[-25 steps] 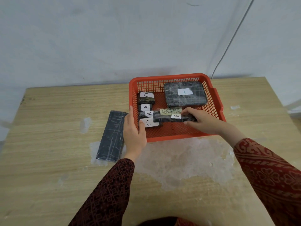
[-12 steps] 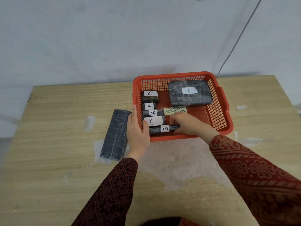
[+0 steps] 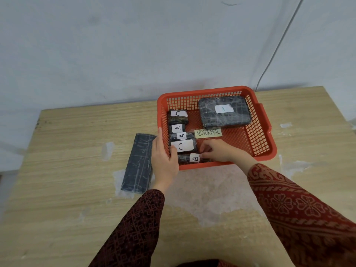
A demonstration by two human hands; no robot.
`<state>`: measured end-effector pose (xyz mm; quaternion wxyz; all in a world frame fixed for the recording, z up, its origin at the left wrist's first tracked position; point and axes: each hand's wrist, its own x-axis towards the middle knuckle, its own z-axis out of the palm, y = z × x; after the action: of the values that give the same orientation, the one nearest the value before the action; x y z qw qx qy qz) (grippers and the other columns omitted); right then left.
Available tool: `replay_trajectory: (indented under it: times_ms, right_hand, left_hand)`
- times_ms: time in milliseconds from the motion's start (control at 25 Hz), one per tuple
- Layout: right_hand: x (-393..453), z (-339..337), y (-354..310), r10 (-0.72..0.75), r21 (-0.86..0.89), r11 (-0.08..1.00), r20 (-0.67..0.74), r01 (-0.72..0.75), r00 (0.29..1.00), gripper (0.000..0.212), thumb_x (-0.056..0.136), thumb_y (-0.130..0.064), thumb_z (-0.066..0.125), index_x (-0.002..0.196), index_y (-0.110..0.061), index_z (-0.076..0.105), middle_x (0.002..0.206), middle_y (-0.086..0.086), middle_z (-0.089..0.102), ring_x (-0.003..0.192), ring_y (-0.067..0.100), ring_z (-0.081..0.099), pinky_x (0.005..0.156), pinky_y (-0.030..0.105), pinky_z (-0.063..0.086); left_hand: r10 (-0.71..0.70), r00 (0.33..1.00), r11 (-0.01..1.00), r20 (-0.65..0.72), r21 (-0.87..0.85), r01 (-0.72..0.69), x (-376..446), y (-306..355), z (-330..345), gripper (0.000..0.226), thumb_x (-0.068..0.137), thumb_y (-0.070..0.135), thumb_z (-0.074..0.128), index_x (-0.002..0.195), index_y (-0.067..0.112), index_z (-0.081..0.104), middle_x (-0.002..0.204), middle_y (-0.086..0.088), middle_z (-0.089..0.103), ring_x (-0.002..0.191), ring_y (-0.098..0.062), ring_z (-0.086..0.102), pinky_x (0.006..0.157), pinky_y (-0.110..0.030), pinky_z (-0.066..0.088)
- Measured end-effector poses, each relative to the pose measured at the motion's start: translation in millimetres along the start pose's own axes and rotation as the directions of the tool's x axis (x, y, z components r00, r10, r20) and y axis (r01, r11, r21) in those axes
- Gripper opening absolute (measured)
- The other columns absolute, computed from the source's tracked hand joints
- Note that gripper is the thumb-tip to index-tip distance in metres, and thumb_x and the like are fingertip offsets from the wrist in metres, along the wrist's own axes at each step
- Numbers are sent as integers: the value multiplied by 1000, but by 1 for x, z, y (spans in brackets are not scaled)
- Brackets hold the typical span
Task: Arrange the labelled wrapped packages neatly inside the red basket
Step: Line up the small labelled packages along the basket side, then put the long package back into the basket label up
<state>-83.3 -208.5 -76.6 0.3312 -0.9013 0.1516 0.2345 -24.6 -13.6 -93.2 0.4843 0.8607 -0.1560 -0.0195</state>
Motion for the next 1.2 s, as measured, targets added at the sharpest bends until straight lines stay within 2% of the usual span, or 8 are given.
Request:
replay_trajectory:
  times_ms: [200,360,520,720,840,920,1040,1200]
  right_hand:
    - [-42,13,-21,-132,-7,990,-327,138,936,21,90,-30,58,107,-17,60,107,1,64,99,17,57,84,30,46]
    - [-72,47,-54,-403,-149,910,-531,386,746,12,89,-9,58,99,-11,63,98,3,63,94,21,57,80,35,45]
    - [-69,75,-89,-512,-108,843,-463,527,724,12,89,-4,56,98,-7,64,99,8,62,96,22,56,83,31,46]
    - [-42,75,-119,-520,-53,840,-356,540,776,31,84,-2,55,114,-9,58,120,9,54,117,18,45,99,16,31]
    - [-18,59,-133,-579,-335,790,-129,514,805,67,76,-4,58,138,-16,37,152,8,28,141,24,20,115,34,22]
    - [-7,46,-146,-613,-441,717,-30,540,789,72,77,-8,63,142,-20,32,155,6,24,144,25,17,116,40,21]
    - [-6,25,-158,-694,-292,693,-22,660,719,45,80,-16,69,122,-19,53,125,3,59,115,20,53,98,40,46]
    - [-22,-7,-146,-589,4,808,-44,589,807,27,78,-26,75,99,-17,61,93,-2,68,84,10,62,75,31,52]
  left_hand:
    - [2,989,991,151,-135,19,0,-7,-21,52,100,29,44,149,26,27,148,9,37,134,-1,33,110,-28,28]
    - [-15,1000,966,9,257,12,-17,-43,-63,53,95,43,45,142,18,41,145,-10,43,136,-27,36,111,-43,27]
    - [-240,954,803,177,588,93,-46,-71,-91,89,80,56,63,152,25,19,155,-16,23,141,-33,24,111,-49,21]
    - [-252,952,947,173,244,207,-74,-69,-123,85,78,38,73,149,28,28,144,-5,34,129,-23,39,105,-42,43]
    - [-246,951,968,188,0,251,-95,-56,-155,78,76,35,74,143,38,34,132,10,39,119,-7,46,76,-27,58]
    - [-212,949,967,231,-89,238,-104,-46,-178,74,76,37,74,141,39,39,128,16,46,114,-1,50,74,-21,57]
    - [-203,912,929,357,-224,295,-103,-31,-205,63,73,39,71,133,39,51,127,17,59,113,1,58,87,-22,53]
    - [-200,932,799,302,-500,334,-85,-17,-209,45,83,42,59,118,15,67,120,0,69,117,-20,61,95,-33,48]
